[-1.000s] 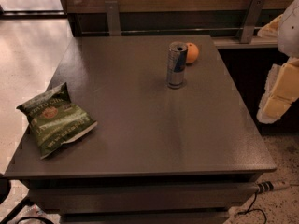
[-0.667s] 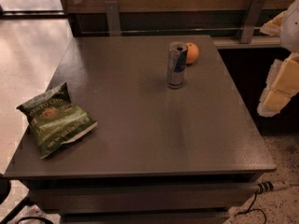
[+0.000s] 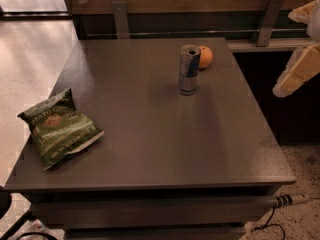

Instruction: Move orange near green jalapeno chip bag

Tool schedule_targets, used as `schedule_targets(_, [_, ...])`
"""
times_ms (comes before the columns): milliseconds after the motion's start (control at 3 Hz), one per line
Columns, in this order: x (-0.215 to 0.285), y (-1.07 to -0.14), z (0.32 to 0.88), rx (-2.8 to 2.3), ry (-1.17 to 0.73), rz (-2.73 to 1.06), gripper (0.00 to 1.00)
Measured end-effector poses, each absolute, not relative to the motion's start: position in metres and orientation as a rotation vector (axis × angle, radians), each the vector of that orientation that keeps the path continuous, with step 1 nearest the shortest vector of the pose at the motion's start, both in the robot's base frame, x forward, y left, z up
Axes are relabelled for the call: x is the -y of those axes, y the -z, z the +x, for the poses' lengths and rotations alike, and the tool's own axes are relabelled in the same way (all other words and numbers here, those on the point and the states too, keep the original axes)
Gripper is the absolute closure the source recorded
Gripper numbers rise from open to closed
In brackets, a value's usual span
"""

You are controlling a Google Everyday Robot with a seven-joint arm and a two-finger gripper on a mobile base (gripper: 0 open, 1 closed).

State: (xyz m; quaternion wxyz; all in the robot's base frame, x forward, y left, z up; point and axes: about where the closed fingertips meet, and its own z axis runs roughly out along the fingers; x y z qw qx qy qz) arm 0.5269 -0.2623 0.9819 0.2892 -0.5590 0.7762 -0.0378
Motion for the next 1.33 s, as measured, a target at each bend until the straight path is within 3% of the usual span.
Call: schedule_targets(1333, [0.259, -0.886, 0.65, -1.965, -0.214, -1.159, 0.0])
